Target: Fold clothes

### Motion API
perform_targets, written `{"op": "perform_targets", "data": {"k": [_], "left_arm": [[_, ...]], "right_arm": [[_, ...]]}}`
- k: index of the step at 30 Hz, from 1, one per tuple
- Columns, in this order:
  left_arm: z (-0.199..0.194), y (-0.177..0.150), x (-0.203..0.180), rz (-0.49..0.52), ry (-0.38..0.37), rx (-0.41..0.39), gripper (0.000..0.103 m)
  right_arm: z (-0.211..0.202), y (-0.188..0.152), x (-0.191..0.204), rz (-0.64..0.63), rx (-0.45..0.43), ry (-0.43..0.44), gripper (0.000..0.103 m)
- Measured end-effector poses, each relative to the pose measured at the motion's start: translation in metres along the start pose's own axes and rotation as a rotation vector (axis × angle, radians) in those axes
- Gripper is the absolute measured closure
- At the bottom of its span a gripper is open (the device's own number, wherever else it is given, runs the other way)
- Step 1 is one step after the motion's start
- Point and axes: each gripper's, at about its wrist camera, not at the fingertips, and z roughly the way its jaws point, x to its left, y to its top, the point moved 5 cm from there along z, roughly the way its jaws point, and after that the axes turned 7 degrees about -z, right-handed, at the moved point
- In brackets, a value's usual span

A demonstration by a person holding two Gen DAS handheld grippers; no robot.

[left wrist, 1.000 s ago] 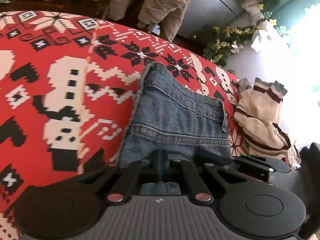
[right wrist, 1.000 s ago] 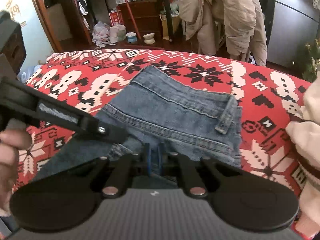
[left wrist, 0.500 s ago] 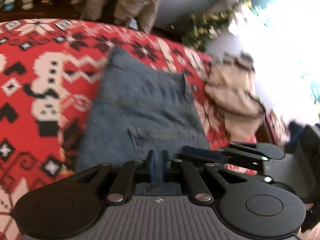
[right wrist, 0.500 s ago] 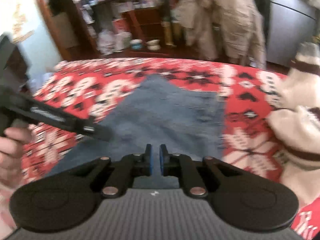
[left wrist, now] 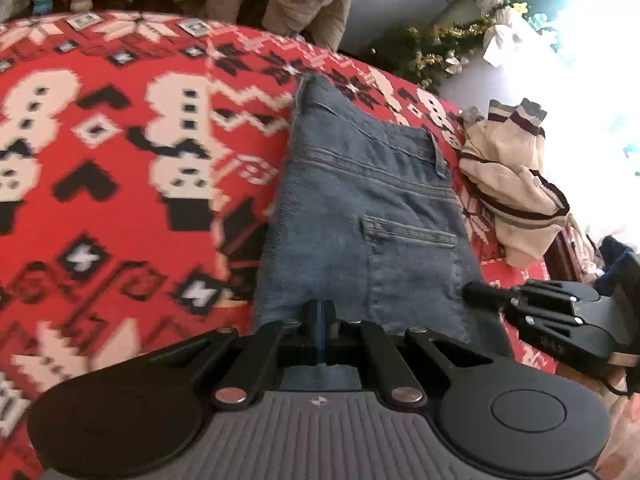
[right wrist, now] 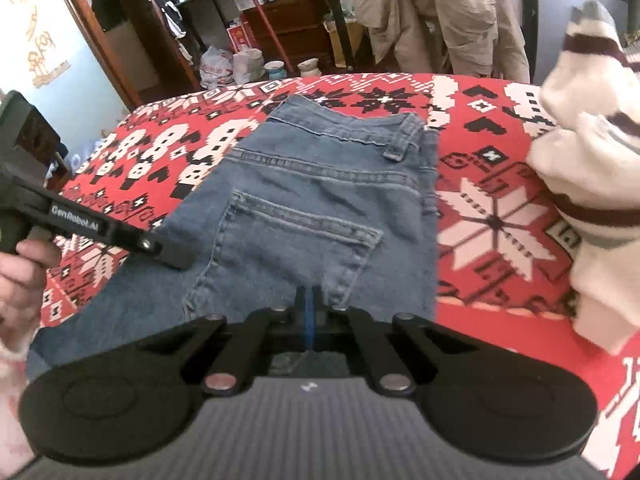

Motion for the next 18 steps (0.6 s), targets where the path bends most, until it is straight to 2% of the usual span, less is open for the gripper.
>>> {"op": "perform_targets", "data": {"k": [1, 5, 7, 8, 10, 14, 18], "left_arm": [[-0.002, 0.000, 0.004, -0.014, -0.006, -0.001, 0.100], [-0.011, 0.000, 0.015, -0.053, -0.004, -0.014, 0.100], [-0.017, -0.001, 0.017, -0.050, 0.038, -0.025, 0.101], [-0.020, -0.001, 0.018, -0.049, 0.059, -0.030, 0.101], [-0.028, -0.003, 0.014, -0.055, 0.020, -0.039, 0.099], [-0.034, -0.003, -0.009, -0.036, -0.053, -0.056, 0.099], [-0.008, -0.006, -0.027, -0.006, -0.036, -0.030, 0.098]], "right_arm": [[-0.002, -0.004, -0.004, -0.021, 0.007, -0.055, 0.103], [-0.016, -0.015, -0.027, 0.071, 0.010, -0.034, 0.103], [-0.022, -0.021, -0.036, 0.089, 0.022, -0.071, 0.103], [-0.024, -0.023, -0.039, 0.096, 0.030, -0.084, 0.100], [-0.031, -0.022, -0.041, 0.101, 0.035, -0.106, 0.095], [-0.039, -0.007, -0.023, 0.083, -0.022, -0.058, 0.094], [-0.021, 0.011, 0.009, 0.039, -0.033, -0.006, 0.094]]}}
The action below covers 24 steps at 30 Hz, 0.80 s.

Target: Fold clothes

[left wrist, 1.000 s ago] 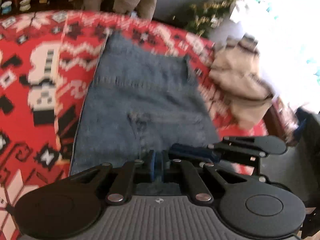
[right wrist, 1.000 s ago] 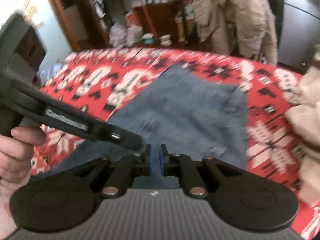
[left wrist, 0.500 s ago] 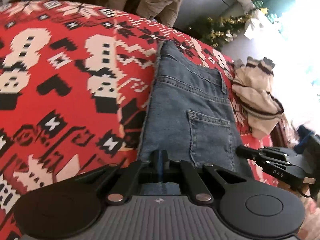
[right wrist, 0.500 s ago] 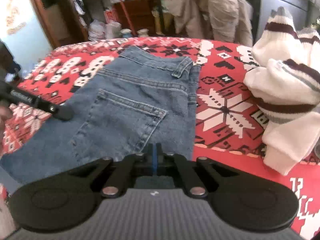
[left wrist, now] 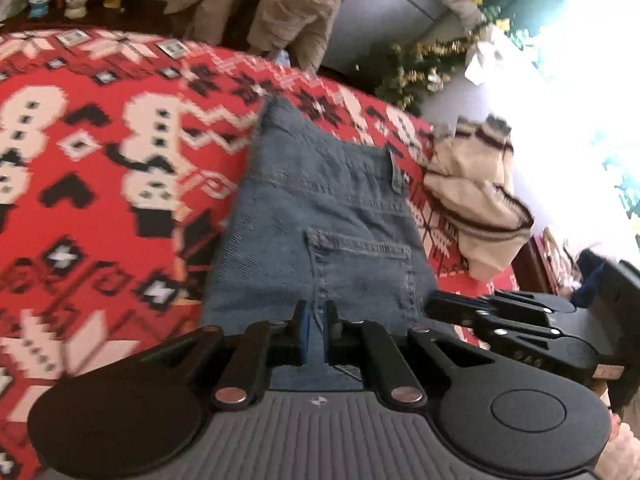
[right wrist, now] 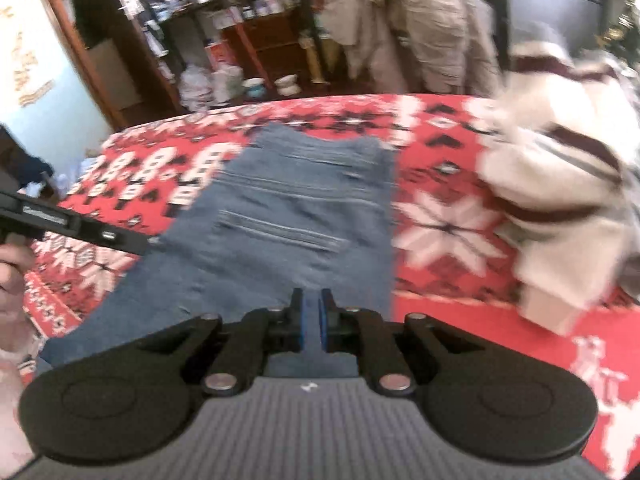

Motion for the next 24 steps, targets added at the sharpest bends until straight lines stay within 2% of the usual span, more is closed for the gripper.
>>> {"op": "perform_targets", "data": {"k": [3, 5, 7, 13, 16, 17, 20, 21, 22, 23, 24], "left_arm": [[0.022, -0.006, 0.003, 0.014, 0.062, 0.014, 0.100], [0.019, -0.007, 0.010, 0.001, 0.027, 0.003, 0.100], [0.011, -0.009, 0.019, -0.005, -0.001, -0.005, 0.100], [-0.008, -0.008, 0.039, -0.025, 0.023, -0.034, 0.100], [-0.020, -0.009, 0.043, -0.031, 0.053, -0.043, 0.098], [-0.025, -0.010, 0.044, -0.033, 0.059, -0.042, 0.096], [-0.043, -0.019, 0.037, -0.013, 0.044, -0.049, 0.088], [-0.049, -0.022, 0.034, -0.006, 0.044, -0.054, 0.080], [-0.055, -0.026, 0.031, 0.000, 0.043, -0.062, 0.071], [-0.059, -0.030, 0.028, 0.001, 0.041, -0.069, 0.067], [-0.061, -0.034, 0.024, 0.000, 0.039, -0.061, 0.058]], "right_arm": [[0.024, 0.002, 0.015, -0.014, 0.027, 0.003, 0.094], [0.033, -0.001, 0.018, -0.021, 0.026, -0.015, 0.100], [0.028, -0.006, 0.010, 0.002, 0.014, -0.010, 0.102], [0.008, -0.027, -0.031, 0.106, 0.000, -0.035, 0.103], [-0.003, -0.034, -0.038, 0.093, 0.026, -0.111, 0.103], [-0.008, -0.036, -0.038, 0.086, 0.034, -0.124, 0.094], [-0.029, -0.042, -0.033, 0.053, 0.034, -0.123, 0.093], [-0.037, -0.043, -0.028, 0.041, 0.025, -0.122, 0.093], [-0.045, -0.044, -0.022, 0.029, 0.013, -0.123, 0.082], [-0.053, -0.046, -0.017, 0.018, 0.002, -0.123, 0.066], [-0.060, -0.047, -0.011, 0.019, -0.013, -0.125, 0.060]]}}
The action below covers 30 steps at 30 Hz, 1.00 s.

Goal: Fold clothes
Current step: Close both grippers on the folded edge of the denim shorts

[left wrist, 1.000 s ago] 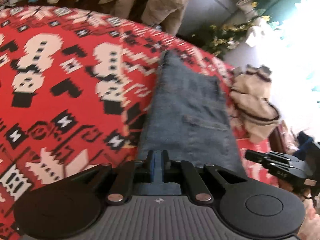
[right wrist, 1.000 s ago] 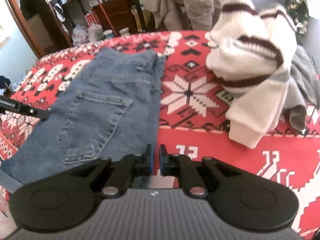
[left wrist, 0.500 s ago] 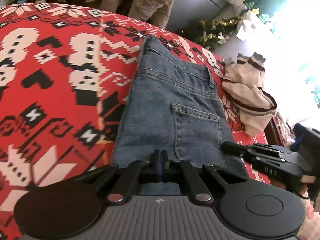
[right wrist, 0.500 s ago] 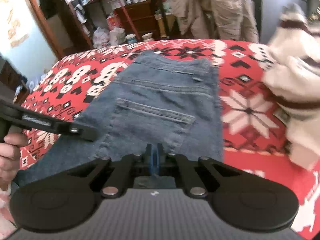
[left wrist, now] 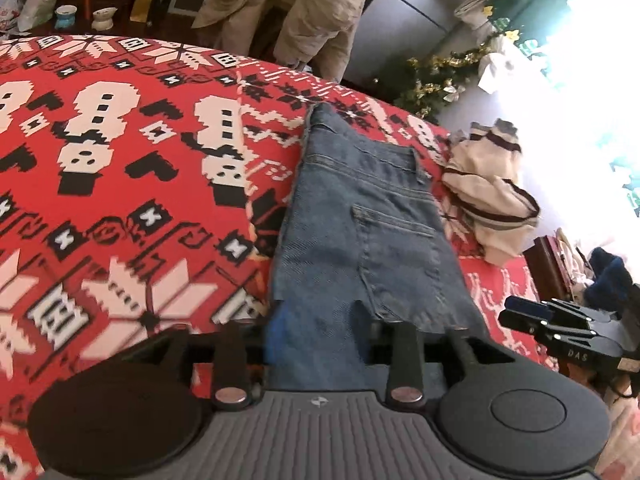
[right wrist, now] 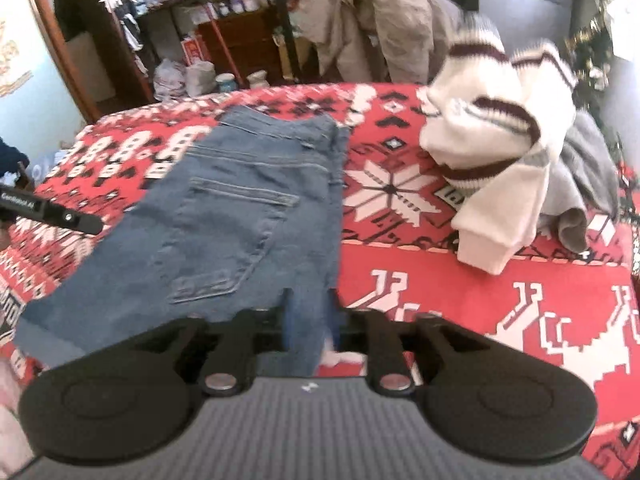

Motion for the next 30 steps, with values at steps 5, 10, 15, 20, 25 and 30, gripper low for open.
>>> {"op": "perform_targets", "data": {"k": [5, 10, 15, 20, 25, 30], "left_arm": [[-0.008, -0.021, -0.013, -0.020, 0.011, 0.021, 0.050], [-0.013, -0.044, -0.023, 0.051, 0.006, 0.059, 0.042], [-0.021, -0.055, -0.020, 0.043, 0.094, 0.007, 0.029], [-0.032, -0.049, -0.015, 0.039, 0.122, -0.121, 0.013], [-0.035, -0.035, -0.006, 0.020, 0.142, -0.178, 0.013], [-0.031, -0.005, -0.004, 0.122, 0.150, -0.202, 0.013]], "right_arm": [[-0.020, -0.009, 0.026, 0.008, -0.044, -0.041, 0.029], [-0.030, -0.022, 0.042, 0.025, -0.028, -0.089, 0.018], [-0.041, -0.032, 0.045, 0.033, -0.016, -0.114, 0.001], [-0.053, -0.036, 0.045, 0.017, -0.051, -0.132, 0.001], [-0.050, -0.031, 0.033, -0.023, -0.055, -0.193, 0.001], [-0.050, -0.016, 0.015, 0.048, -0.159, -0.046, 0.001]]}}
